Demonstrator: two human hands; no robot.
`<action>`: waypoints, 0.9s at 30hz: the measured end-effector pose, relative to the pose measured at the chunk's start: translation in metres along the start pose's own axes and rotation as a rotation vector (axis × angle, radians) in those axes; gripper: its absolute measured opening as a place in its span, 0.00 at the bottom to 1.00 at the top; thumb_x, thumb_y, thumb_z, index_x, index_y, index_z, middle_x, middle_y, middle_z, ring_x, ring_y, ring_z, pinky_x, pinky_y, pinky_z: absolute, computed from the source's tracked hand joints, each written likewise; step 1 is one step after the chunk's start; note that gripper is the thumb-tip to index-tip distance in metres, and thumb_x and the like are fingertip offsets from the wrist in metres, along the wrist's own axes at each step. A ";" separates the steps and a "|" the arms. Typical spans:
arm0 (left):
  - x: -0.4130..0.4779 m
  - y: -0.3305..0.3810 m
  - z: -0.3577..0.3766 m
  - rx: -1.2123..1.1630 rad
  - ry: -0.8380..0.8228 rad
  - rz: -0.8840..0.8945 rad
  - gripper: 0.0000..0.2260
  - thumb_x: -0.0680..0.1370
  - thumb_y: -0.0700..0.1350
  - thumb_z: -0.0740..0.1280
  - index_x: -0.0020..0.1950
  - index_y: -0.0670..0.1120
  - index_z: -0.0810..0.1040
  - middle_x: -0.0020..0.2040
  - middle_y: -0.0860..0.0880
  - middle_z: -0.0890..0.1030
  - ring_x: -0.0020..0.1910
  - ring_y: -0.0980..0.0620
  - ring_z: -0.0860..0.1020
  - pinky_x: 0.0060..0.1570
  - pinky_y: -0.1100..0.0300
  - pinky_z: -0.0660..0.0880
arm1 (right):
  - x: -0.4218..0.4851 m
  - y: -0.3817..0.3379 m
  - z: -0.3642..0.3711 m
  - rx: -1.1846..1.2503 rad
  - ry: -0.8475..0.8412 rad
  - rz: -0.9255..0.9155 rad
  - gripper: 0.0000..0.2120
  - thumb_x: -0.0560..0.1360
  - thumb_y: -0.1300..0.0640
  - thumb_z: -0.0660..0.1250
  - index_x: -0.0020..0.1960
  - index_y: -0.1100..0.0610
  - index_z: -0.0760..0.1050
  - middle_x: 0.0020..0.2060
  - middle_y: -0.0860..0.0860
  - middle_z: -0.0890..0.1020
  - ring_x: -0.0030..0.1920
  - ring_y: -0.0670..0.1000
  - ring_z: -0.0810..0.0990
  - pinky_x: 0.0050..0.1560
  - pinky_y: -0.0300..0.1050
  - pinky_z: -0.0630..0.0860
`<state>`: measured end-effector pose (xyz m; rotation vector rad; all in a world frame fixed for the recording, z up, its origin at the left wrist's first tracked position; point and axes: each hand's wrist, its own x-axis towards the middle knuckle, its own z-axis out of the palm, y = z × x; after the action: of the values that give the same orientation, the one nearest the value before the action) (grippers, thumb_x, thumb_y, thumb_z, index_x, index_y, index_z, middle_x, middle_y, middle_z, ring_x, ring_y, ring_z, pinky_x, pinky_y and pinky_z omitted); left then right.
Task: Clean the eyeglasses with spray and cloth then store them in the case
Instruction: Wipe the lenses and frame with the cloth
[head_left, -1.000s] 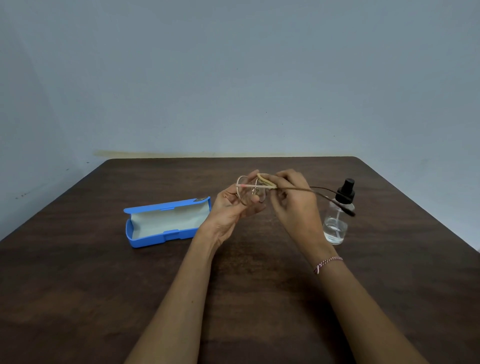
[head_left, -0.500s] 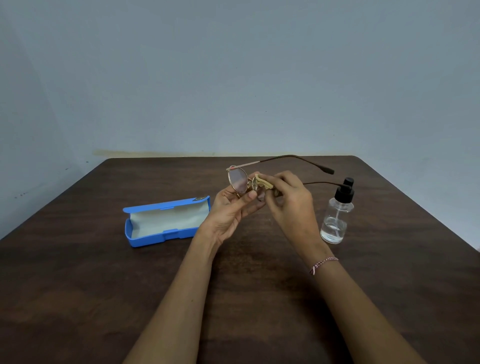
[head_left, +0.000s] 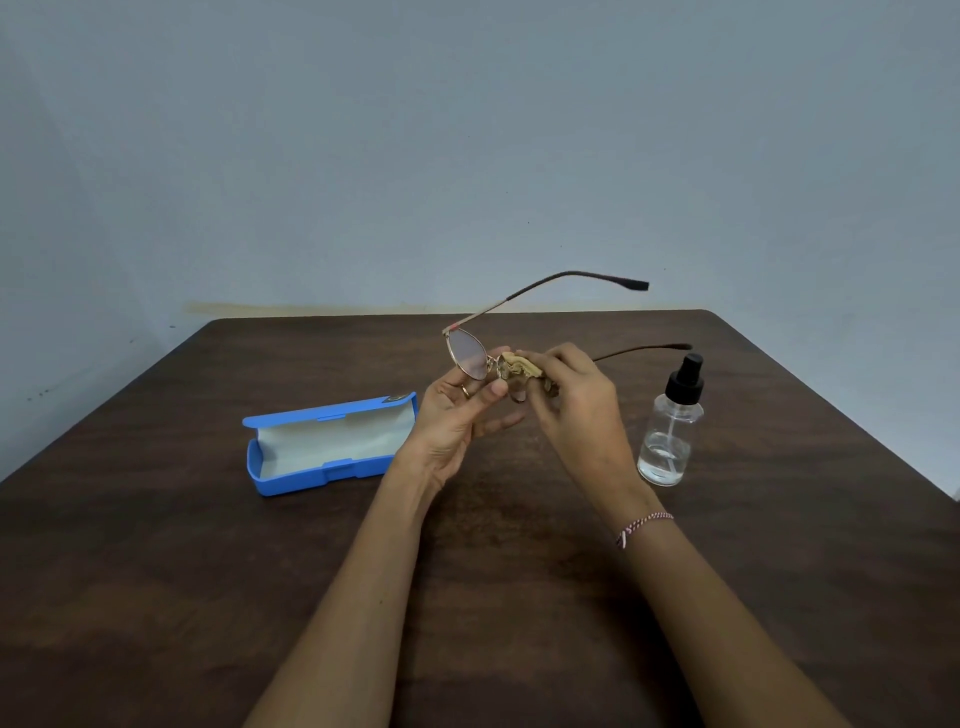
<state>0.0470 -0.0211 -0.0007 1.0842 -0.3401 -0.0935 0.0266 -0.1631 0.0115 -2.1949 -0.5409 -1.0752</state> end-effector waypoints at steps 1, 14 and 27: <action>0.000 0.000 0.000 0.009 0.004 0.000 0.17 0.68 0.39 0.69 0.57 0.46 0.78 0.51 0.48 0.84 0.52 0.50 0.82 0.43 0.53 0.81 | 0.000 0.001 0.001 -0.013 -0.006 0.008 0.10 0.72 0.68 0.68 0.53 0.64 0.79 0.42 0.54 0.78 0.43 0.49 0.76 0.43 0.33 0.72; -0.001 0.007 -0.004 -0.111 0.052 0.022 0.12 0.72 0.40 0.65 0.56 0.45 0.77 0.41 0.48 0.85 0.38 0.55 0.83 0.37 0.61 0.80 | -0.001 -0.002 -0.003 0.180 -0.126 -0.099 0.13 0.72 0.67 0.70 0.56 0.60 0.80 0.44 0.52 0.78 0.47 0.40 0.73 0.47 0.28 0.72; 0.002 0.004 -0.003 -0.174 0.092 0.070 0.13 0.70 0.41 0.66 0.55 0.44 0.77 0.45 0.45 0.85 0.41 0.54 0.83 0.41 0.64 0.80 | 0.001 0.001 -0.004 0.160 -0.131 -0.169 0.14 0.72 0.67 0.70 0.58 0.61 0.79 0.47 0.53 0.77 0.52 0.41 0.74 0.54 0.32 0.73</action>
<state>0.0495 -0.0172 0.0023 0.9001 -0.2811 -0.0110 0.0253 -0.1667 0.0141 -2.1179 -0.8538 -0.9416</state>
